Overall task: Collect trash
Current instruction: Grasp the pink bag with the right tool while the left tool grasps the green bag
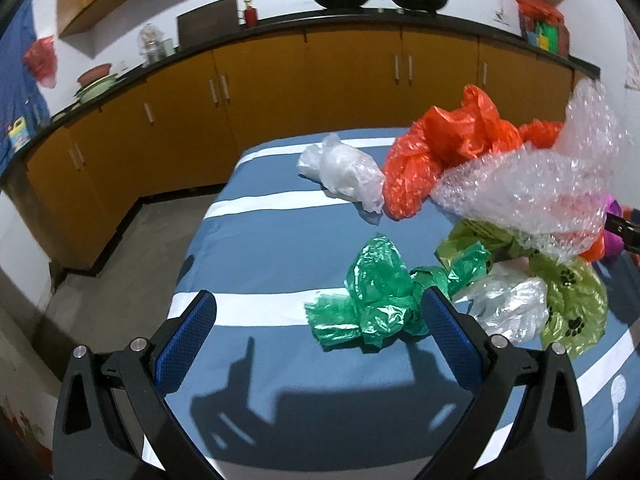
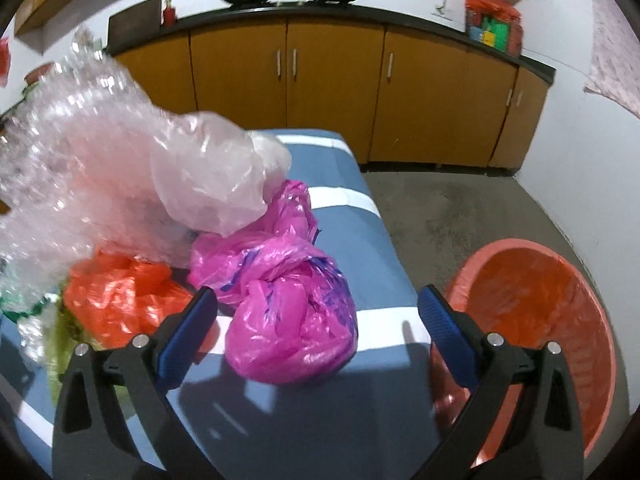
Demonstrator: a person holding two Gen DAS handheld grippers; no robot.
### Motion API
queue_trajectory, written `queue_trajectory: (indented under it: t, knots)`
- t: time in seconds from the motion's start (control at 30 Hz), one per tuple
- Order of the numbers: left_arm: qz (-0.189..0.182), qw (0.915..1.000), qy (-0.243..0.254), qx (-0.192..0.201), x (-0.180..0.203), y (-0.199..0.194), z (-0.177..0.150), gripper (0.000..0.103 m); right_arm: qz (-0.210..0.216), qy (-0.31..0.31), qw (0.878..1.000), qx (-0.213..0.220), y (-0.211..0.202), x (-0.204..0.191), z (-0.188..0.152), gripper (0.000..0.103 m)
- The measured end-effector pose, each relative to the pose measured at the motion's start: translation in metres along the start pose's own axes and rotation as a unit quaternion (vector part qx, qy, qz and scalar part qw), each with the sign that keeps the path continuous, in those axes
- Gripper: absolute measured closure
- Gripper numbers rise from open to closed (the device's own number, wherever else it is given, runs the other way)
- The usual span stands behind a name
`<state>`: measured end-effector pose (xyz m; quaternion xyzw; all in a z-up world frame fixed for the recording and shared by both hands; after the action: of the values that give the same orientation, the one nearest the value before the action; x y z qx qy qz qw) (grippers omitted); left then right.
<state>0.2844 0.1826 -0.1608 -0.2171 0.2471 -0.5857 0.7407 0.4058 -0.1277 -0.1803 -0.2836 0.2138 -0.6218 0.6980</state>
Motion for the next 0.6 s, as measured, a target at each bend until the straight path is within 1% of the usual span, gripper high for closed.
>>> queue_trajectory:
  t: [0.07, 0.1, 0.17, 0.27, 0.37, 0.43, 0.53, 0.6]
  knots:
    - [-0.002, 1.0, 0.008, -0.002, 0.003, 0.004, 0.001, 0.002, 0.013, -0.005, 1.0, -0.007, 0.003, -0.004, -0.001, 0.022]
    - [-0.004, 0.9999, 0.012, -0.005, 0.005, 0.006, 0.001, 0.002, 0.017, -0.006, 1.0, -0.01, 0.004, -0.005, -0.003, 0.026]
    - [-0.008, 0.9998, 0.015, -0.008, 0.008, 0.01, 0.002, 0.002, 0.027, -0.006, 1.0, -0.014, 0.005, -0.007, -0.005, 0.043]
    - [-0.018, 0.9996, 0.016, -0.015, 0.011, 0.015, 0.003, 0.002, 0.028, -0.011, 1.0, -0.009, 0.002, -0.01, -0.008, 0.05]
    - [-0.036, 0.999, 0.011, -0.026, 0.016, 0.021, 0.003, 0.002, 0.031, -0.01, 0.999, -0.006, 0.0, -0.009, -0.009, 0.055]
    - [-0.05, 0.9979, 0.006, -0.04, 0.019, 0.025, 0.001, 0.002, 0.036, -0.006, 0.999, -0.006, -0.005, -0.007, -0.011, 0.058]
    - [-0.078, 0.9952, -0.013, -0.057, 0.021, 0.027, -0.003, 0.002, 0.039, -0.003, 0.999, -0.005, -0.009, -0.006, -0.014, 0.06]
    - [-0.089, 0.9936, -0.017, -0.068, 0.022, 0.03, -0.007, 0.002, 0.04, -0.003, 0.999, -0.005, -0.011, -0.005, -0.016, 0.061]
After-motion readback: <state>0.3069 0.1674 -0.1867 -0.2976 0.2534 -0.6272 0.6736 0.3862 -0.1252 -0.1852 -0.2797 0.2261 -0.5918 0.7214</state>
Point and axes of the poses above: each gripper's, at about its wrist camera, not at the fingertips, and y roughly the way its jaws point, x to its right, z to its top, the point moved 8 cm from there along y, roughly the way its jaws point, and after that the axes turned 3 degrees about x, right-handed, at the moved point
